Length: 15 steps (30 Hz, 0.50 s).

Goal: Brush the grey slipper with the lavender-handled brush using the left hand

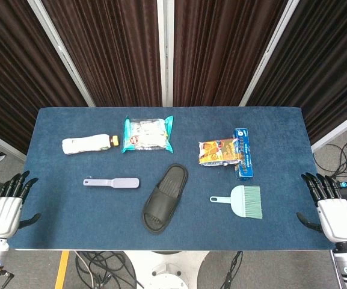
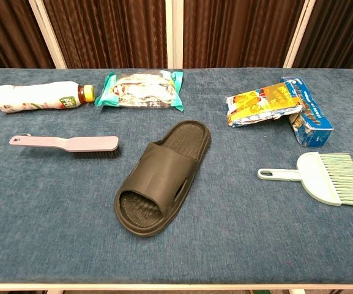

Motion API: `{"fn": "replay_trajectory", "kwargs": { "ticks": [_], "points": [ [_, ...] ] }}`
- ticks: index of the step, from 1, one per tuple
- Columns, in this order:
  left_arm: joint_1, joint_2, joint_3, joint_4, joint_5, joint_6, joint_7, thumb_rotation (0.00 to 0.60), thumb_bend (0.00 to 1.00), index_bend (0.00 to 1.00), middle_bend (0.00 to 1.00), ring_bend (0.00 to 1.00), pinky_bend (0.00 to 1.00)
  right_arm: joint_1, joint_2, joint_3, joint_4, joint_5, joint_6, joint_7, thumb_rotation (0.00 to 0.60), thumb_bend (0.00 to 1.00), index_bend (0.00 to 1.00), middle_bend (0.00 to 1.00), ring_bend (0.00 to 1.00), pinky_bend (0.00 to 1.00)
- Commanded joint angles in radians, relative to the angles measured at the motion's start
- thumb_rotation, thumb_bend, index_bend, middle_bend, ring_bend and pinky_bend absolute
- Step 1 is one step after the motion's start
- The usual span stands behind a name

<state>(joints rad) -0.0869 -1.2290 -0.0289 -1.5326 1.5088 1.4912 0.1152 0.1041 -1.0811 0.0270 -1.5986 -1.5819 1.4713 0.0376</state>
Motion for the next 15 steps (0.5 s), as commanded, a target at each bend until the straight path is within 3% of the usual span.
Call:
{"fn": "replay_trajectory", "kwargs": {
  "ticks": [1,9,13,15],
  "points": [
    [0.000,-0.002,0.000,-0.001,-0.001,-0.001,0.000,0.600,0.14,0.22,0.17,0.09,0.17,0.001,0.002,0.004,-0.001,0.000,0.004,-0.001,0.600,0.13,0.02,0.07,0.00,0.00],
    [-0.032,-0.003,-0.019,-0.010,-0.004,-0.033,-0.016,0.600,0.14,0.22,0.17,0.09,0.17,0.003,0.016,0.014,-0.006,-0.004,0.018,-0.002,0.600,0.13,0.02,0.07,0.00,0.00],
    [-0.116,0.011,-0.056,-0.014,-0.007,-0.134,-0.084,0.600,0.14,0.23,0.18,0.09,0.17,0.007,0.031,0.027,-0.020,0.001,0.024,-0.019,0.600,0.13,0.02,0.07,0.00,0.00],
    [-0.171,0.014,-0.077,-0.004,-0.016,-0.204,-0.100,0.600,0.14,0.27,0.24,0.16,0.19,0.010,0.042,0.034,-0.030,0.001,0.027,-0.030,0.600,0.13,0.02,0.07,0.00,0.00]
  ]
}}
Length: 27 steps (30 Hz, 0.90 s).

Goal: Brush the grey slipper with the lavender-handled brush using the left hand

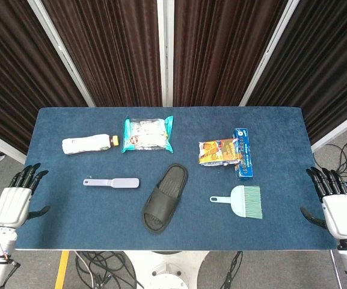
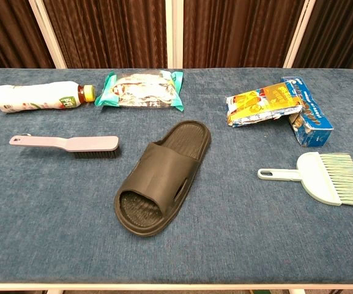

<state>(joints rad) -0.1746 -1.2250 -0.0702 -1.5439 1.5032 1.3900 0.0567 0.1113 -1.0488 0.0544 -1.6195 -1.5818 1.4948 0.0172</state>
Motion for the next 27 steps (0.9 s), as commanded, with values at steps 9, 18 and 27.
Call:
{"fn": "replay_trajectory", "kwargs": {
  "ticks": [9,18,27],
  "points": [
    [-0.350,-0.038,-0.089,0.098,-0.158,-0.544,-0.032,0.600,0.14,0.33,0.38,0.29,0.33,0.008,0.042,0.022,-0.041,0.010,0.008,-0.032,0.600,0.13,0.02,0.07,0.00,0.00],
    [-0.500,-0.111,-0.078,0.128,-0.382,-0.761,0.141,0.600,0.14,0.35,0.41,0.33,0.39,0.006,0.033,0.016,-0.028,0.030,-0.011,-0.015,0.600,0.13,0.02,0.07,0.00,0.00],
    [-0.580,-0.168,-0.024,0.129,-0.618,-0.769,0.303,0.600,0.15,0.43,0.49,0.40,0.44,0.012,0.016,0.012,-0.002,0.034,-0.028,0.009,0.600,0.13,0.02,0.07,0.00,0.00]
  ]
}}
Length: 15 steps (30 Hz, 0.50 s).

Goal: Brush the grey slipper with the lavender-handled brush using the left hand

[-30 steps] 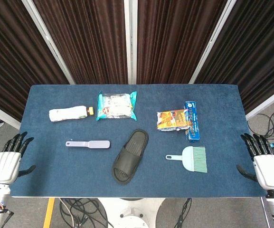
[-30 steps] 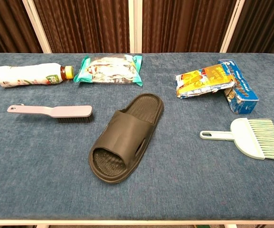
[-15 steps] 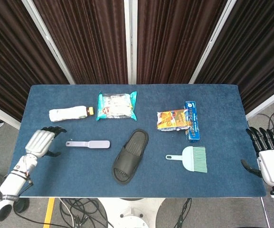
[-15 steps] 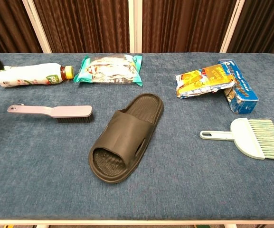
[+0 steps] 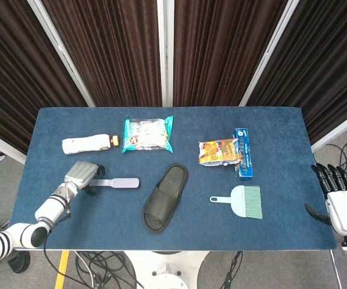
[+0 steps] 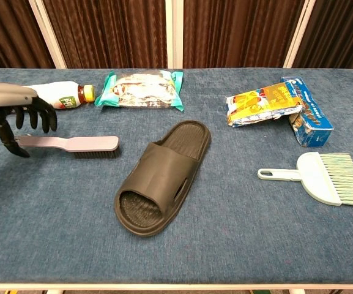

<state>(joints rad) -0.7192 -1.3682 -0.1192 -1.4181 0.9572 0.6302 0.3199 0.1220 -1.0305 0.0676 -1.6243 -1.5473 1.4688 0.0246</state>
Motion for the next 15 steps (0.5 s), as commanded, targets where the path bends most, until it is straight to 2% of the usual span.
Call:
{"fn": "replay_trajectory", "kwargs": {
  "ticks": [1,5,15],
  "points": [
    [-0.043,-0.029,0.031,0.004,-0.098,-0.011,0.047,0.600,0.14,0.43,0.50,0.41,0.44,0.001,-0.004,-0.002,0.006,0.000,-0.003,0.004,0.600,0.13,0.02,0.07,0.00,0.00],
    [-0.062,-0.040,0.049,0.006,-0.149,0.007,0.070,0.600,0.15,0.47,0.54,0.46,0.48,0.001,-0.010,-0.005,0.011,0.001,-0.008,0.010,0.600,0.13,0.02,0.07,0.00,0.00],
    [-0.101,-0.049,0.078,0.005,-0.218,0.000,0.072,0.600,0.15,0.50,0.58,0.50,0.52,-0.002,-0.014,-0.008,0.010,0.007,-0.010,0.007,0.600,0.13,0.02,0.07,0.00,0.00]
  ]
}}
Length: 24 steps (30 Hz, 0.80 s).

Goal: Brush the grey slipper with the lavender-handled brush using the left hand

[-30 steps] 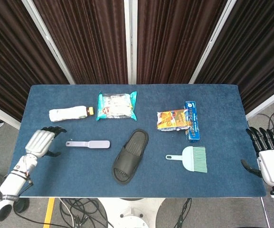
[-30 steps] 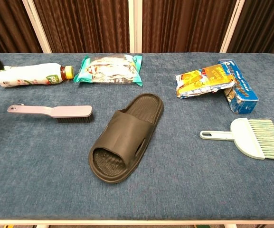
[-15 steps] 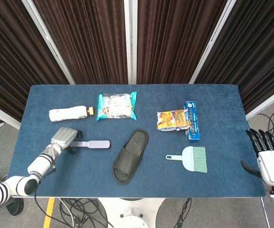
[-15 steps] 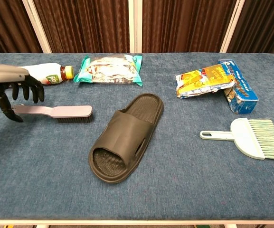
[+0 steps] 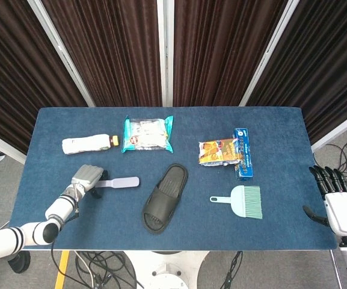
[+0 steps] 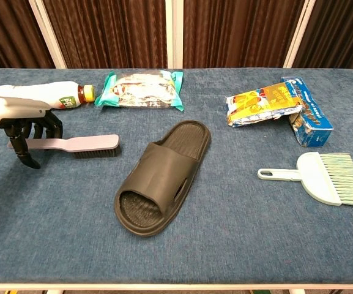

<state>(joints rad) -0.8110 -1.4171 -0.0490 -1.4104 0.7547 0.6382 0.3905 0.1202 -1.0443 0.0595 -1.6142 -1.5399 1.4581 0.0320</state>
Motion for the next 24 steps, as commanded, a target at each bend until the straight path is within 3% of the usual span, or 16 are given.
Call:
{"fn": "replay_trajectory", "kwargs": {
  "ticks": [1,16,24],
  "points": [
    [-0.015,0.002,0.013,-0.005,-0.027,-0.016,0.001,0.600,0.15,0.51,0.59,0.51,0.52,-0.001,0.000,0.000,-0.001,0.000,0.001,0.000,0.600,0.13,0.02,0.07,0.00,0.00],
    [-0.054,0.024,0.055,-0.035,-0.070,-0.060,-0.049,0.600,0.17,0.56,0.63,0.55,0.62,0.000,-0.002,-0.002,-0.004,0.005,-0.006,-0.007,0.600,0.13,0.02,0.07,0.00,0.00],
    [-0.079,0.020,0.069,-0.028,-0.079,-0.103,-0.085,0.600,0.25,0.61,0.68,0.61,0.70,-0.002,-0.001,-0.003,-0.004,0.009,-0.007,-0.007,0.600,0.13,0.02,0.07,0.00,0.00]
  ]
}}
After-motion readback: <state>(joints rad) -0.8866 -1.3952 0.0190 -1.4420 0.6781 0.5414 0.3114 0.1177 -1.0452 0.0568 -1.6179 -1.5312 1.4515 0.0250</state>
